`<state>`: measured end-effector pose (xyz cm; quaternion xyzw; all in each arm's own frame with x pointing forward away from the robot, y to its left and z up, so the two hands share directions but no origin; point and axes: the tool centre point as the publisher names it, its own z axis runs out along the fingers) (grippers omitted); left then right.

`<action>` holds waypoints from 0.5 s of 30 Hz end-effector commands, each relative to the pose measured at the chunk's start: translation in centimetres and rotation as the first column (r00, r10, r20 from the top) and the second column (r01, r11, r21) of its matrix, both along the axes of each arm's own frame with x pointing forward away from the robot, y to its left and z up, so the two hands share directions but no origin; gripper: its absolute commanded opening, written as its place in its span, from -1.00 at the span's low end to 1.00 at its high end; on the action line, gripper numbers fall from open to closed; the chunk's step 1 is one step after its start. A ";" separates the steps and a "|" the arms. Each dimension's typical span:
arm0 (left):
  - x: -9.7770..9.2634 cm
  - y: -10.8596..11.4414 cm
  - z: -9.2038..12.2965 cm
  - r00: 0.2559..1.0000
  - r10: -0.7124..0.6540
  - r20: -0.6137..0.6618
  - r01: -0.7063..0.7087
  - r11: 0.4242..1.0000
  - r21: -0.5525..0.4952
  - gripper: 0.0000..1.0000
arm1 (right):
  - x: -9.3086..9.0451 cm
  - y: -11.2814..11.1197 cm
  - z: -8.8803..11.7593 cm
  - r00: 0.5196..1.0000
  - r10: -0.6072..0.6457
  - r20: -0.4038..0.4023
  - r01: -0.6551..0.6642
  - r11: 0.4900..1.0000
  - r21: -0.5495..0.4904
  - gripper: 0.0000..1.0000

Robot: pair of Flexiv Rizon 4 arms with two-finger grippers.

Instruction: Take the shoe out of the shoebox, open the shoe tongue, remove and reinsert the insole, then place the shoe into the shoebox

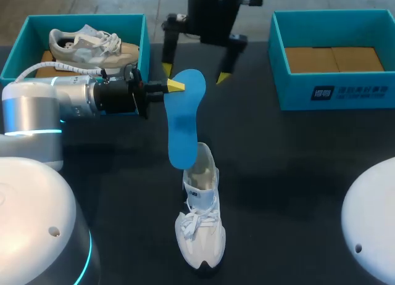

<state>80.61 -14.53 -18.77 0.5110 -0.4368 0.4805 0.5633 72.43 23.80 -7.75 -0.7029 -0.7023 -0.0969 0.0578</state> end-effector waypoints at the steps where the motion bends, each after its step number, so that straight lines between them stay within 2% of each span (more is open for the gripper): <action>1: 0.0 0.0 0.1 1.000 0.000 0.000 0.000 1.000 0.003 -1.00 | -0.5 1.0 -0.3 1.000 -0.005 0.008 0.007 0.984 -0.178 1.00; 9: 0.0 0.0 0.1 1.000 0.000 0.000 0.000 1.000 0.003 -1.00 | -0.9 1.9 -0.9 1.000 0.014 0.000 -0.013 0.973 -0.228 1.00; 15: 0.0 0.0 0.1 1.000 0.000 0.000 0.000 1.000 0.003 -1.00 | -1.1 2.8 -1.2 1.000 0.023 0.005 -0.022 0.973 -0.228 1.00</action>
